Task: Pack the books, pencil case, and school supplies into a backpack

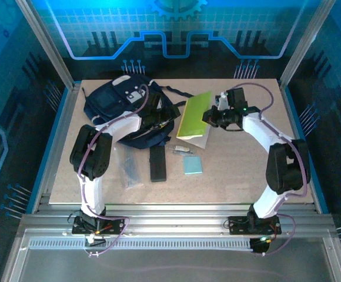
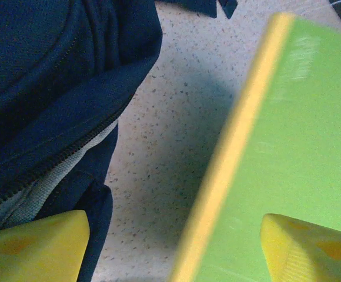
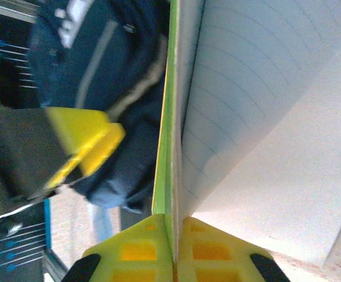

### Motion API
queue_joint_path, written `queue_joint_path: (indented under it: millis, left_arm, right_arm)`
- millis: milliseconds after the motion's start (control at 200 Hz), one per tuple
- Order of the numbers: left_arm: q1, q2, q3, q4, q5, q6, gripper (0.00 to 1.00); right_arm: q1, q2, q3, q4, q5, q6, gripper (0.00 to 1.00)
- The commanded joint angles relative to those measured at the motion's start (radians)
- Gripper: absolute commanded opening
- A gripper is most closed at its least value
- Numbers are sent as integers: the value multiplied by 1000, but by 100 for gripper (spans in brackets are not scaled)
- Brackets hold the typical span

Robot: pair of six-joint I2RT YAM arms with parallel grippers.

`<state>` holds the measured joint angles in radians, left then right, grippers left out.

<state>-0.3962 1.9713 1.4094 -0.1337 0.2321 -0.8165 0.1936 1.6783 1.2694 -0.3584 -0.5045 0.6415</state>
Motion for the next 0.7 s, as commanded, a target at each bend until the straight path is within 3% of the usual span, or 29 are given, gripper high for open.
queue_joint_path:
  millis: [0,115,515,605,695]
  left_arm:
    - [-9,-35,-70,196,106,-149,78]
    - [-20,-42,-124,368,134,-254,81]
    - [-69,-123,-265,653,118,-407,77]
    - [-75,-126,-274,669,125,-409,65]
    - [-75,-134,-280,676,119,-398,40]
  right_arm:
    - [-22,-67,34,-14,-141,-42,0]
    - [-24,-74,1,46,-191,-7,0]
    - [-50,-28,-113,261,-264,94,0]
    - [-59,-2,-113,270,-274,88,1]
    - [-64,24,-109,266,-277,81,2]
